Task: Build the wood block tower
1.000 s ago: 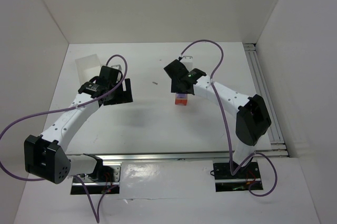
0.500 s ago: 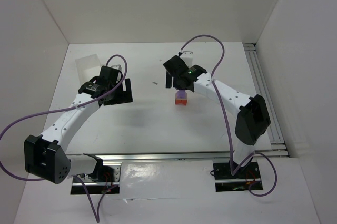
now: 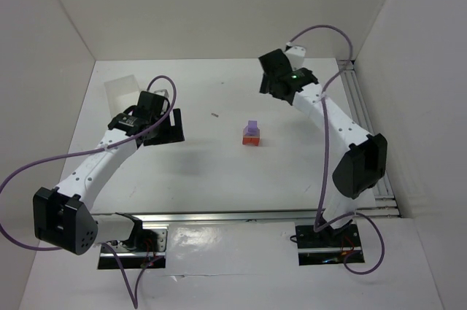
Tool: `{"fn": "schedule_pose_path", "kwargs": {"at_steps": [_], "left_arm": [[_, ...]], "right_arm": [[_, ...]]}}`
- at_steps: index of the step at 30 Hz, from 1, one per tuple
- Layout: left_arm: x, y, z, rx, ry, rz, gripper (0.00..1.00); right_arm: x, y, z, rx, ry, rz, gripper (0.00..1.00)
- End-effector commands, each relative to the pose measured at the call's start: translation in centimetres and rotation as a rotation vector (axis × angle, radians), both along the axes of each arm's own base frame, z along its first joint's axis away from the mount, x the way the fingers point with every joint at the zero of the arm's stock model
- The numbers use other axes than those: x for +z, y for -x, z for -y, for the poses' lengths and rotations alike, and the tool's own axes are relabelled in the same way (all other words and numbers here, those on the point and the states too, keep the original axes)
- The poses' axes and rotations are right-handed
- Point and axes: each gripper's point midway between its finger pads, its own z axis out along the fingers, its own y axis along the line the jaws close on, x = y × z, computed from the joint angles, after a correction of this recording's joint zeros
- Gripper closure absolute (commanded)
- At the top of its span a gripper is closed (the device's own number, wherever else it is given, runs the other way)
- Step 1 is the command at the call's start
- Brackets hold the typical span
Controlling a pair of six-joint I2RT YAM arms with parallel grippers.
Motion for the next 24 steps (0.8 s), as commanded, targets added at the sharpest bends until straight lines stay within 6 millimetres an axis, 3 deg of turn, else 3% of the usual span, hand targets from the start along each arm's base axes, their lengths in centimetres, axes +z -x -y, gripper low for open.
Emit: {"fn": "schedule_pose_path", "kwargs": {"at_steps": [1,4,5,7,8,12,24], "left_arm": [[2.5,-0.7,0.3,-0.014,0.02,0.075,0.09],[2.7,-0.7,0.2,-0.009,0.013,0.077,0.09],[2.7,-0.7,0.2,-0.009,0.013,0.077,0.09],[2.9,-0.6,0.2,-0.009,0.012,0.074,0.09],[3.1,-0.5,0.1,-0.009,0.015,0.083,0.09],[3.0,-0.4,-0.1,-0.003,0.005,0.076,0.09],[4.1,-0.3,-0.4,0.009,-0.002,0.101,0.09]], "right_arm": [[1.5,1.6,7.6,-0.157,-0.018,0.021,0.0],[1.0,2.4,9.7,-0.181,-0.08,0.017,0.0],[-0.3,2.8,10.8,-0.202,-0.085,-0.002,0.0],[-0.8,3.5,11.5,-0.208,-0.102,-0.01,0.0],[-2.0,3.8,11.9,-0.215,-0.103,-0.034,0.0],[-2.6,4.6,12.8,-0.225,-0.101,-0.051,0.0],[-1.8,6.1,13.9,-0.206,-0.117,-0.022,0.0]]}}
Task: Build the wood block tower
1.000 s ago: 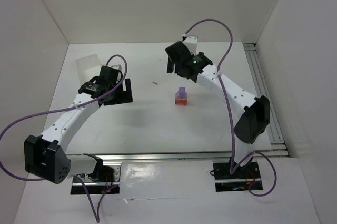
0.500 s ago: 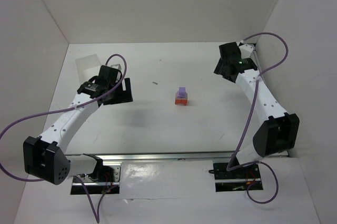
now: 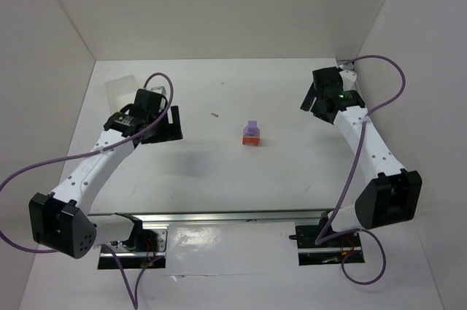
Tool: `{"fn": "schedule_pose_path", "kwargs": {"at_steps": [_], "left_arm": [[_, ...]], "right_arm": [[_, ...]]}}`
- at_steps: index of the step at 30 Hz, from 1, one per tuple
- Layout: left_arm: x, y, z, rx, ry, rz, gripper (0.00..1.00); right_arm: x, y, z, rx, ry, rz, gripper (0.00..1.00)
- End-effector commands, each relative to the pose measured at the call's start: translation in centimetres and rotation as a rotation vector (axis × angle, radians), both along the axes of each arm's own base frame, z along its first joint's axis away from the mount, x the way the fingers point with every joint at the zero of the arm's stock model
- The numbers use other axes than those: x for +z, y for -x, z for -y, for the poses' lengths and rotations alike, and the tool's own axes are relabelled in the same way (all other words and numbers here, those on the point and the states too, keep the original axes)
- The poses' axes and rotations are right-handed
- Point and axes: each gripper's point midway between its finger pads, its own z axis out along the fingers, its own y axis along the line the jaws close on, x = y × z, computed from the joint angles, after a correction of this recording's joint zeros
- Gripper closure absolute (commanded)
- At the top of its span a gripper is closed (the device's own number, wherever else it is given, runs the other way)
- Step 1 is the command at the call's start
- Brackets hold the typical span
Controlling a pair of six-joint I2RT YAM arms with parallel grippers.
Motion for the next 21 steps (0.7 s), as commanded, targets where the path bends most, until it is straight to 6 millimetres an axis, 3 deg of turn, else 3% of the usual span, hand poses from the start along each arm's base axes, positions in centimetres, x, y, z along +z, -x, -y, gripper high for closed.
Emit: {"fn": "schedule_pose_path", "kwargs": {"at_steps": [1,11,17,21], "left_arm": [[2.6,-0.4,-0.1,-0.001,0.003,0.076,0.09],[2.7,-0.1,-0.2,-0.001,0.003,0.076,0.09],[1.8,-0.7,0.0,-0.012,0.001,0.072,0.09],[1.8,-1.1,0.3,-0.037,0.002,0.084,0.09]], "right_arm": [[2.3,-0.1,0.4,0.014,-0.012,0.092,0.0],[1.2,0.5,0.3,0.02,-0.018,0.08,0.0],[-0.9,-0.4,-1.4,0.081,-0.091,0.099,0.0],[-1.2,0.0,-2.1,0.082,-0.107,0.101,0.0]]}}
